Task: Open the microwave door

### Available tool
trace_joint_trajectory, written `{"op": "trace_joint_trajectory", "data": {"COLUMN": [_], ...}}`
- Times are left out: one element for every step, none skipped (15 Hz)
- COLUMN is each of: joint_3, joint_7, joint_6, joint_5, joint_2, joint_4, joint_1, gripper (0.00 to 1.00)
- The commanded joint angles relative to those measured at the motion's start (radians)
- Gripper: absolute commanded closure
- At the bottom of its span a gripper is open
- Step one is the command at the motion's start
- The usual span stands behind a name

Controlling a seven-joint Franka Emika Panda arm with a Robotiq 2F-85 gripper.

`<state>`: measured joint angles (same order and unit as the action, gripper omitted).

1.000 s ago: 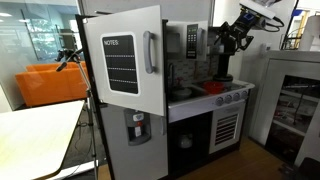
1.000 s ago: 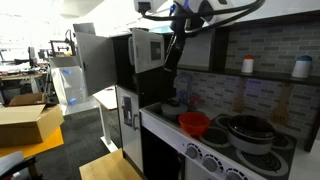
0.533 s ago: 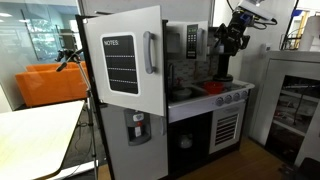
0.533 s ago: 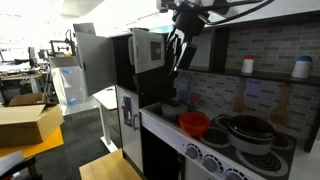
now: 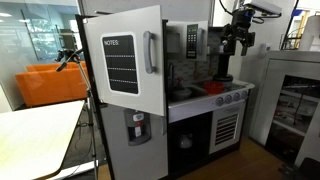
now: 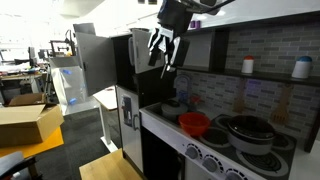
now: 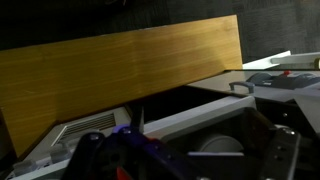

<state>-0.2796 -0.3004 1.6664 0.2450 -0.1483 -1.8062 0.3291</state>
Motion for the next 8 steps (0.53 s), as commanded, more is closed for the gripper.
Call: {"op": "trace_joint_trajectory", "data": {"joint_3": [0.002,0.000,-0.003,-0.007,-0.006,-0.008,-0.010,-0.010], "joint_7": [-0.037,-0.039,-0.037,-0.015,-0.019,-0.018,-0.018,-0.018], "joint_6": [0.057,0.064,0.071,0.074,0.030,0.036,0.041,0.041], "joint_5": [-0.038,-0.031,-0.008,0.007,-0.013,-0.010,-0.009,-0.010], "joint_2": [0.079,0.093,0.104,0.113,0.074,0.084,0.091,0.091], "joint_4": [-0.102,-0.123,-0.142,-0.153,-0.103,-0.117,-0.125,-0.126], "joint_1": [-0.003,-0.001,0.001,0.002,-0.001,-0.001,-0.002,-0.002], "gripper": [0.00,0.00,0.00,0.00,0.00,0.00,0.00,0.00]}}
